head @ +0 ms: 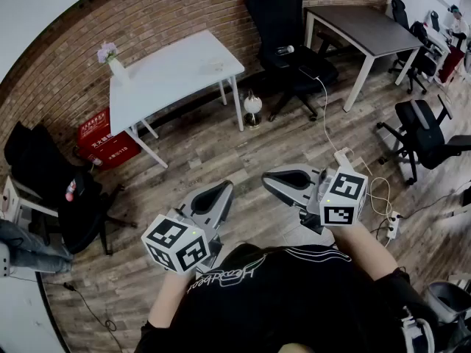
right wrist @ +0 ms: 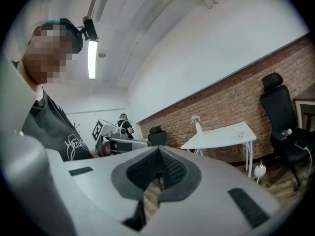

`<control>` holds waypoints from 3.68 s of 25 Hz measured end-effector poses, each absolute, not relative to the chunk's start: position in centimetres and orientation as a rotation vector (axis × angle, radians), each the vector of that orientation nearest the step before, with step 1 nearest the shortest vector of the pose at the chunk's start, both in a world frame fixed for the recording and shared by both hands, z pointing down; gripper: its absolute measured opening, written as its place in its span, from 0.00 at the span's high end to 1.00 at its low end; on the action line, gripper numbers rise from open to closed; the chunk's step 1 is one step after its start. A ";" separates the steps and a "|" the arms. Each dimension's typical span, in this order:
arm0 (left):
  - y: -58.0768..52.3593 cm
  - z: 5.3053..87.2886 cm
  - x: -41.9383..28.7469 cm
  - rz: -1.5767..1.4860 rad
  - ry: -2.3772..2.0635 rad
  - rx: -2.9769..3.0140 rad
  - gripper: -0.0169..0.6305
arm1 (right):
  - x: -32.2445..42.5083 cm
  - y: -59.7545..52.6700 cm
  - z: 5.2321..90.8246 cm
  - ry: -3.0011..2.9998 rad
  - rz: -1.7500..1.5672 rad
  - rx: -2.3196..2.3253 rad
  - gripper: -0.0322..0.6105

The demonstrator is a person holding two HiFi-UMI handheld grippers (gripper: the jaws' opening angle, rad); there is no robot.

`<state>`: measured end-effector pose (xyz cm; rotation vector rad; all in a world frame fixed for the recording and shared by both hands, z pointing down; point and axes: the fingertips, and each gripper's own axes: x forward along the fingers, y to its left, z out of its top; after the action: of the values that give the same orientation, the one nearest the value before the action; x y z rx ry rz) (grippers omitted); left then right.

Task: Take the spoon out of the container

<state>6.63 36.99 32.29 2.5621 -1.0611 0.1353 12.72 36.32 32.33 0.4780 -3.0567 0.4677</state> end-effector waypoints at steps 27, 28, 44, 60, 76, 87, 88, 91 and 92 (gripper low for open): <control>24.0 34.1 1.4 0.085 -1.065 2.522 0.97 | 11.0 21.4 33.4 -3.079 0.479 0.756 0.95; 22.3 34.2 1.0 0.081 -1.060 2.522 0.97 | 10.8 19.8 33.3 -3.082 0.484 0.767 0.95; -7.9 33.1 -7.8 0.100 -1.000 2.495 0.97 | 4.1 -9.9 32.3 -3.012 0.505 0.989 0.95; -16.8 36.2 -9.4 0.099 -1.031 2.404 0.97 | 1.2 -18.4 35.9 -2.976 0.522 0.837 0.95; -26.4 39.6 -12.7 0.124 -1.166 2.242 0.97 | -3.0 -29.8 42.2 -2.876 0.377 0.591 0.76; -27.7 41.2 -16.4 0.099 -1.258 2.140 0.97 | -7.3 -31.9 48.3 -2.610 -0.021 0.389 0.73; -27.7 41.3 -16.7 0.096 -1.266 2.131 0.97 | -7.6 -32.1 48.9 -2.590 -0.055 0.381 0.73; -27.5 41.9 -17.6 0.093 -1.287 2.106 0.97 | -8.4 -32.6 50.3 -2.532 -0.147 0.376 0.75; -27.5 42.1 -17.9 0.094 -1.294 2.097 0.97 | -8.6 -32.7 50.8 -2.510 -0.184 0.378 0.76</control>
<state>-17.90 -27.48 42.09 2.0970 -1.2936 0.0938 -8.60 -32.72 50.76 0.3775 -2.5099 -0.1843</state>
